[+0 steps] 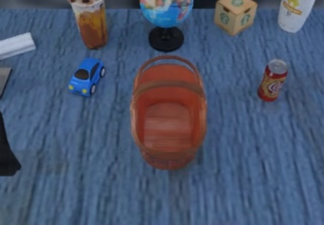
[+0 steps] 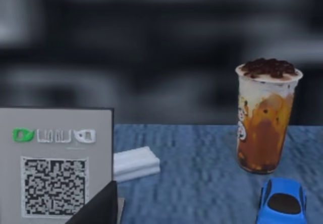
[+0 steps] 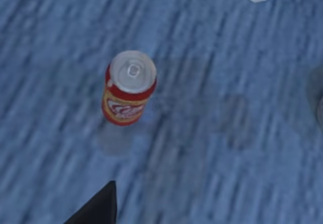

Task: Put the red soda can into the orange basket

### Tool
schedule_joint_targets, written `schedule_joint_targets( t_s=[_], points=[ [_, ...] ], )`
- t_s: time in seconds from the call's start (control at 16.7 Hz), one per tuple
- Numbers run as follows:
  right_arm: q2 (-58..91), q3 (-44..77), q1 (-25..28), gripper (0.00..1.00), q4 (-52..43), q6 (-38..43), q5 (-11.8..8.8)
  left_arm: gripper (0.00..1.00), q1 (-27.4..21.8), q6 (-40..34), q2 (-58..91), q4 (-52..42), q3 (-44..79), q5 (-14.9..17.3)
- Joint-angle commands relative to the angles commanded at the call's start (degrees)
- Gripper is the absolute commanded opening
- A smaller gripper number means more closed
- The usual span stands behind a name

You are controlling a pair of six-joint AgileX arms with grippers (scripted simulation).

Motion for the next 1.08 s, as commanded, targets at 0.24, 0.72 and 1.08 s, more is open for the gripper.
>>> schedule_joint_targets(
  t_s=[0.24, 0.72, 1.08],
  points=[
    [26.2, 23.6, 1.7, 1.0, -13.7, -5.3, 0.4, 1.0, 0.0, 0.0, 0.0, 0.0, 0.0, 0.0],
    [63.1, 56.1, 4.7, 1.0, -33.3, -13.2, 0.5, 1.0, 0.0, 0.0, 0.0, 0.0, 0.0, 0.0],
    [68.1, 60.5, 5.3, 1.0, -36.2, -14.5, 0.4, 1.0, 0.0, 0.0, 0.0, 0.0, 0.0, 0.0]
  ],
)
